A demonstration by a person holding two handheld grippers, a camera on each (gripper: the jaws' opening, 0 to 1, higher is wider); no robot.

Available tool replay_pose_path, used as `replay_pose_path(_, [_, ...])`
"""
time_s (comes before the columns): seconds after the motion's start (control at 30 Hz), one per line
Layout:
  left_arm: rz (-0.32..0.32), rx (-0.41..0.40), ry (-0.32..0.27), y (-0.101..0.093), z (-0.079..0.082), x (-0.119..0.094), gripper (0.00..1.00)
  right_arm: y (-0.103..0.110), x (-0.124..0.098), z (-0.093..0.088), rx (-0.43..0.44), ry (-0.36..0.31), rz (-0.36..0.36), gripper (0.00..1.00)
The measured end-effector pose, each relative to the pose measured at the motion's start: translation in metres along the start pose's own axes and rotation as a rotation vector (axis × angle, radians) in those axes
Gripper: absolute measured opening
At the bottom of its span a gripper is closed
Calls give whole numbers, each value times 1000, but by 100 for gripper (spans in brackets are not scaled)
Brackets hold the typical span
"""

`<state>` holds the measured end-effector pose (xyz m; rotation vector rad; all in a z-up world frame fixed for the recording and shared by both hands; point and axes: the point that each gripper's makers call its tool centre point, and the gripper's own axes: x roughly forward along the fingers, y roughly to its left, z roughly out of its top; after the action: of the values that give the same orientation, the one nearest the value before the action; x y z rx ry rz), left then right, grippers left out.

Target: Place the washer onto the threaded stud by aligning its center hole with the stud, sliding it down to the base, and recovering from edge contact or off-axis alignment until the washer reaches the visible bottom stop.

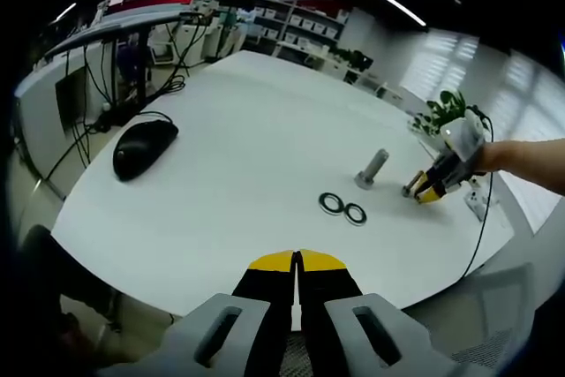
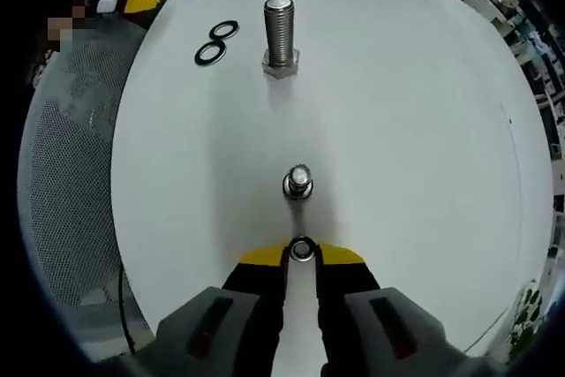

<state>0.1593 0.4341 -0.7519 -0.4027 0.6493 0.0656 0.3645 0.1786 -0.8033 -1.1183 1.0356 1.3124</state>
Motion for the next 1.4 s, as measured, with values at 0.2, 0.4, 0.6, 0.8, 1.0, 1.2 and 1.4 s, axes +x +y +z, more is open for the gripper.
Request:
replay_pose_path(0.2, [2,1,3,0,0,0,0,0,0,1,9,2,15,14])
replay_pose_path(0.4, [5,0,2,1,-1,0,0,1,0,2,8,29,18,14])
replay_pose_path(0.6, [5,-2,-1,1,0,-1,0,1,1,2,-5,55,15,15])
replay_pose_path(0.8, [5,-3,-2,1,0,-1,0,2,0,2,-2,78,5,15])
replay_pose_path(1.0, [4,-2,-1,0,0,-1,0,1,-2,0,31,32,0,15])
replay_pose_path(1.2, [3,0,0,-1,0,-1,0,1,-2,0,41,-18,-10,15])
replay_pose_path(1.4, [4,0,1,0,0,-1,0,3,-1,2,23,17,-28,15])
